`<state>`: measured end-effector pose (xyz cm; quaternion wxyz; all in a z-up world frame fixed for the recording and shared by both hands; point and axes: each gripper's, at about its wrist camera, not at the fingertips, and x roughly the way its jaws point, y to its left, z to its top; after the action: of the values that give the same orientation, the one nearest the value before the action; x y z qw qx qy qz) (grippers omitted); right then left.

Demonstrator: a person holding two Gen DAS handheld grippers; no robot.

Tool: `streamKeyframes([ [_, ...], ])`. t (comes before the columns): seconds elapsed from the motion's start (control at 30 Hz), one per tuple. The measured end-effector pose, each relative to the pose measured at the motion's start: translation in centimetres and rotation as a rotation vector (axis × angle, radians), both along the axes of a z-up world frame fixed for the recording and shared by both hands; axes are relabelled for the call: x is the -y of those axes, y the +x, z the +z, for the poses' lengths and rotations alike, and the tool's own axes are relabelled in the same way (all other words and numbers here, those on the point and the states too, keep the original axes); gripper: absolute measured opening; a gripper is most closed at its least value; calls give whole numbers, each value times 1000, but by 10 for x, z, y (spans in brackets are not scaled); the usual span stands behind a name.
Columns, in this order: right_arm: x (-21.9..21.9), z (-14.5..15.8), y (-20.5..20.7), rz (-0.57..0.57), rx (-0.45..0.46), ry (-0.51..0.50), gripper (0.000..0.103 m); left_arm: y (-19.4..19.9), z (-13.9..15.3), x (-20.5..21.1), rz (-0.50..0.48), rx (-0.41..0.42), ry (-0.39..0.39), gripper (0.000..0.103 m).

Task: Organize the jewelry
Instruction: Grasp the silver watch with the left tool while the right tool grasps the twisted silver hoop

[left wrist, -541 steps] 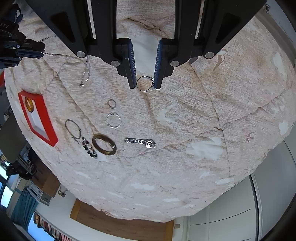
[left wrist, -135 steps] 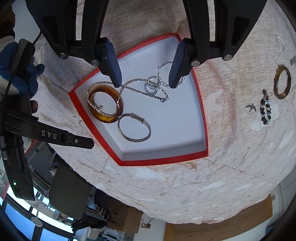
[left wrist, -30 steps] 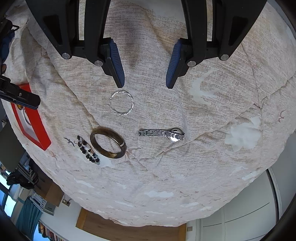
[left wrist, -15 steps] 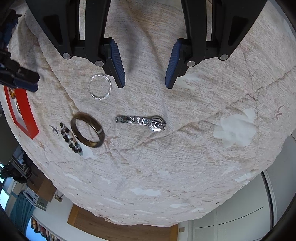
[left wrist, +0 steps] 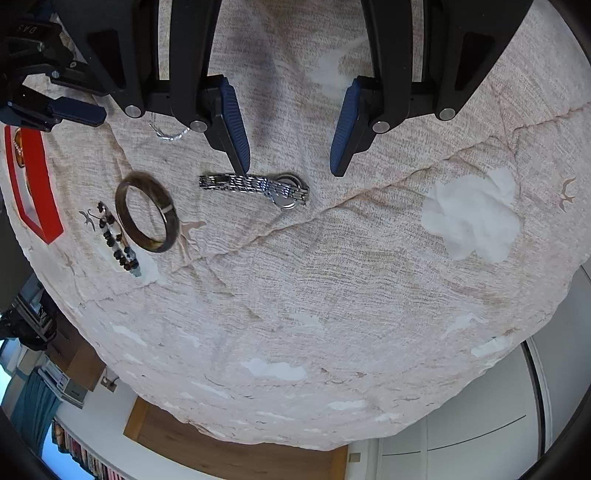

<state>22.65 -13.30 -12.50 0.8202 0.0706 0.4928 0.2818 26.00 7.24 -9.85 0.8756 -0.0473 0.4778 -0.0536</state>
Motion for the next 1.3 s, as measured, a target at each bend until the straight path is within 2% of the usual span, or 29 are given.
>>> streamKeyframes([
  [0.4,-12,-20,13,16,-28,17,30,25,-19,-1,0,-30,-57,44],
  [0.5,-15,-24,17,16,-31,22,30,29,-25,1,-1,-43,-48,42],
  [0.6,-17,-26,21,18,-32,25,30,29,-29,3,-5,-47,-45,36],
  [0.73,-19,-28,23,20,-29,24,30,24,-32,7,-22,-37,-26,18],
  [0.87,-25,-31,27,28,-27,15,30,16,-31,5,-33,-23,-27,13],
  [1.1,-31,-43,38,22,-49,8,12,11,-24,2,-41,-7,-28,12],
  [1.3,-31,-39,35,30,-44,-8,7,1,-17,0,-39,1,-36,12],
])
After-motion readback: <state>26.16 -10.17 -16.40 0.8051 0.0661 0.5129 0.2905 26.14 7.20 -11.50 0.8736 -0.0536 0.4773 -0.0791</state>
